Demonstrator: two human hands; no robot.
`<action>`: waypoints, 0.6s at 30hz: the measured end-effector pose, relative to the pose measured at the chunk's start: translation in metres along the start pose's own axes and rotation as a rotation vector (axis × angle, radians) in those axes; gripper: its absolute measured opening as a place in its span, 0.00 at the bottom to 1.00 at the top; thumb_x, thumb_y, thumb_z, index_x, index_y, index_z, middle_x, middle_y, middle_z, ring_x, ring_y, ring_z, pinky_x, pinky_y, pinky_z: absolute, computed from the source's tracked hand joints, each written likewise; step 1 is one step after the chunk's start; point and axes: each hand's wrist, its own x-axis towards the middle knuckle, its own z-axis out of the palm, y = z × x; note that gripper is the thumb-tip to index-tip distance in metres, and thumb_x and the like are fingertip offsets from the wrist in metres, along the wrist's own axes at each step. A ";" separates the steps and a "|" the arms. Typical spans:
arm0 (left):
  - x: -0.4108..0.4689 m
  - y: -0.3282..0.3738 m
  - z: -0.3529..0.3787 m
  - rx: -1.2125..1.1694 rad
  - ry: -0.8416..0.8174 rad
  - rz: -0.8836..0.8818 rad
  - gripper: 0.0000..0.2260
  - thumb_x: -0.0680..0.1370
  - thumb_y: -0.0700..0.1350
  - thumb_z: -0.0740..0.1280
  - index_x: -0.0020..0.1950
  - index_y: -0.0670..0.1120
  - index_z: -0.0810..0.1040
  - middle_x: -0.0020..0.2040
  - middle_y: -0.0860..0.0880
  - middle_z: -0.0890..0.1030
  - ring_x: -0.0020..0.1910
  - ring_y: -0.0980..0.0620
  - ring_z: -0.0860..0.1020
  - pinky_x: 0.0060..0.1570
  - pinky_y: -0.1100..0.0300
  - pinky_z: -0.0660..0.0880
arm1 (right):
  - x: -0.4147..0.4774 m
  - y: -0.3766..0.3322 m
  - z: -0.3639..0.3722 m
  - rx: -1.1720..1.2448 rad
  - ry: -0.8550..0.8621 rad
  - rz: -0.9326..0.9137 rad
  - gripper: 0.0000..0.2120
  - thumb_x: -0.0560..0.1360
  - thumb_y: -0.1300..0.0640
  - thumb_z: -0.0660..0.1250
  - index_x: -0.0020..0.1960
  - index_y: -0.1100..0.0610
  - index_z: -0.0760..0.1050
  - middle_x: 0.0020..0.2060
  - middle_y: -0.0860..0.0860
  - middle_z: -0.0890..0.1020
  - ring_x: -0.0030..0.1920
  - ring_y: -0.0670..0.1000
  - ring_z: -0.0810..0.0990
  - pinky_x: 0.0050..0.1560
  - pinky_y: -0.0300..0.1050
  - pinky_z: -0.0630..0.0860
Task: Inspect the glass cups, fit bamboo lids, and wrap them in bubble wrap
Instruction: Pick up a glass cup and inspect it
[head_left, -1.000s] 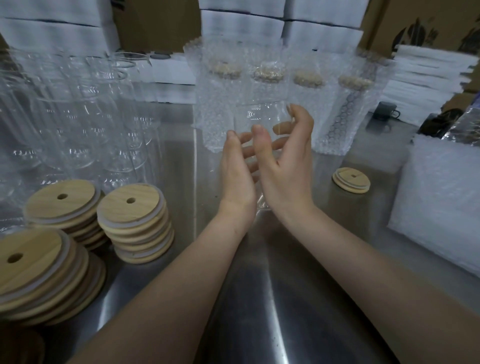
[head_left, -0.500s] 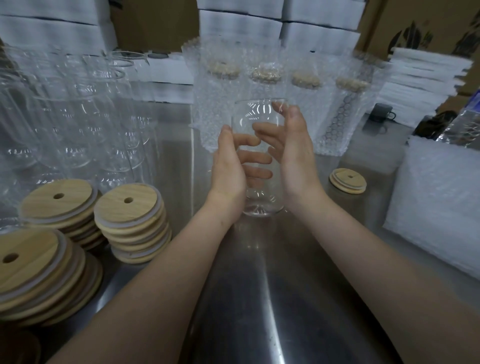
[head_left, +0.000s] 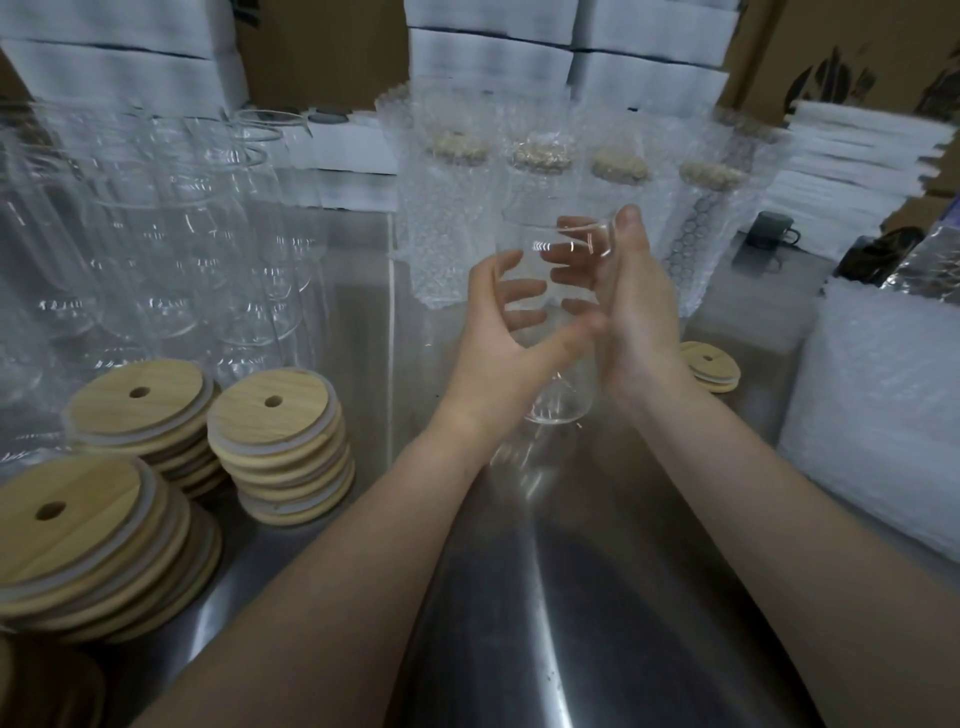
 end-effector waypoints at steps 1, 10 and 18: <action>0.000 -0.002 0.000 0.019 -0.007 0.005 0.38 0.62 0.57 0.77 0.67 0.57 0.62 0.62 0.53 0.74 0.60 0.57 0.76 0.53 0.63 0.76 | 0.000 -0.001 0.000 -0.006 0.012 -0.009 0.23 0.84 0.44 0.50 0.52 0.53 0.80 0.43 0.48 0.83 0.43 0.45 0.79 0.49 0.43 0.72; 0.003 -0.009 -0.006 0.273 0.147 0.197 0.43 0.65 0.47 0.82 0.74 0.51 0.61 0.61 0.54 0.75 0.64 0.59 0.73 0.63 0.68 0.69 | -0.011 -0.002 0.001 0.184 -0.250 -0.073 0.23 0.83 0.46 0.46 0.58 0.54 0.76 0.52 0.52 0.82 0.54 0.50 0.80 0.59 0.48 0.71; 0.004 -0.011 -0.008 0.407 0.195 0.315 0.42 0.66 0.49 0.80 0.74 0.52 0.61 0.66 0.53 0.71 0.66 0.55 0.71 0.67 0.49 0.70 | -0.012 -0.008 0.001 0.326 -0.279 -0.047 0.19 0.83 0.54 0.47 0.55 0.60 0.76 0.53 0.59 0.80 0.60 0.56 0.77 0.58 0.41 0.74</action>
